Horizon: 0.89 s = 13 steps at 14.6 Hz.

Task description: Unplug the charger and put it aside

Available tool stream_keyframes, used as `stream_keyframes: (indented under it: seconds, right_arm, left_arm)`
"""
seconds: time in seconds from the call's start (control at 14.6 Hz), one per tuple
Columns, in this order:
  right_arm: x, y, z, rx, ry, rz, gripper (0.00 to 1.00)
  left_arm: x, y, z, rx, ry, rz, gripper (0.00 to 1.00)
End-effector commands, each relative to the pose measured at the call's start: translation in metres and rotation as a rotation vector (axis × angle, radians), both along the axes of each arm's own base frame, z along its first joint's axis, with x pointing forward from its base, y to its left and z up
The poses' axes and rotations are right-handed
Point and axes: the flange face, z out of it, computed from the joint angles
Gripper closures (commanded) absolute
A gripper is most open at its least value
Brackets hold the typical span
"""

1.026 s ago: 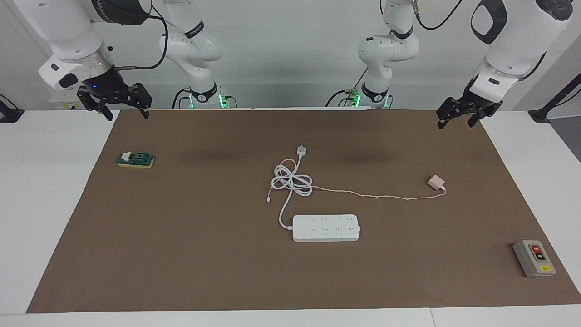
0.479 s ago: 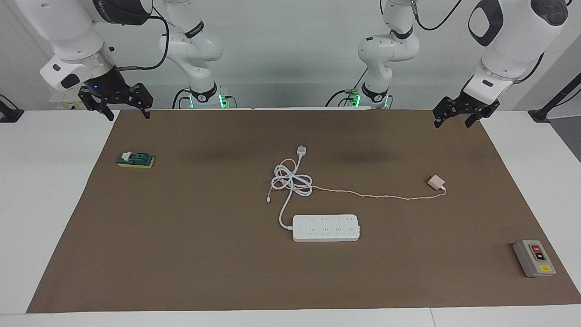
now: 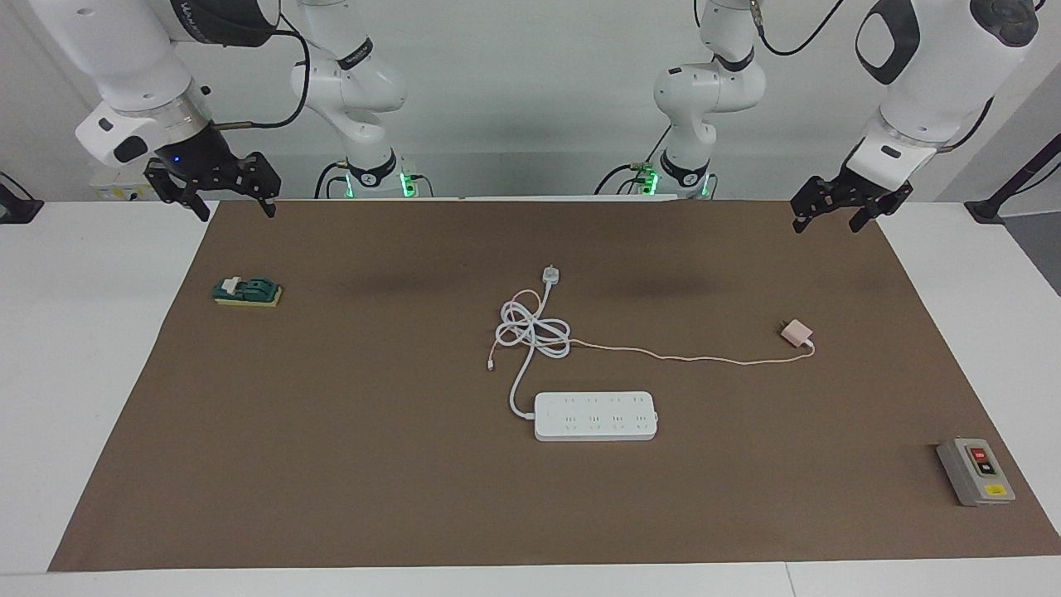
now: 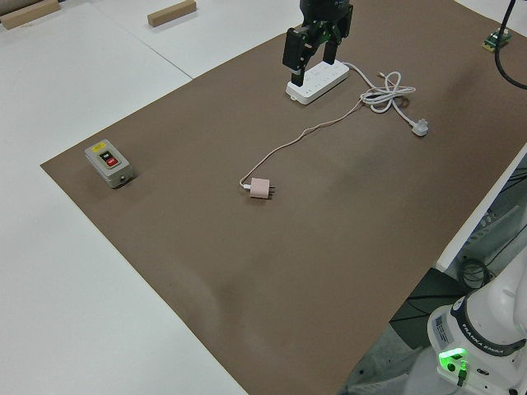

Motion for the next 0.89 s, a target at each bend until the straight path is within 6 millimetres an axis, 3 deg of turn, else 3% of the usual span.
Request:
stream_keyframes:
  seconds: [0.0,0.34,0.82]
  right_arm:
    - [-0.006,0.002,0.0,-0.013,0.003,-0.017,0.0]
    - [-0.007,0.002,-0.001,-0.012,0.008,-0.016,0.0]
    - [-0.007,0.003,0.0,-0.012,0.008,-0.014,0.0]
  left_arm:
    - [-0.001,-0.002,0.008,0.01,-0.006,-0.021,0.0]
    - [0.0,-0.007,0.018,0.009,-0.024,-0.031,0.0]
    - [0.0,-0.008,0.017,0.01,-0.022,-0.034,0.0]
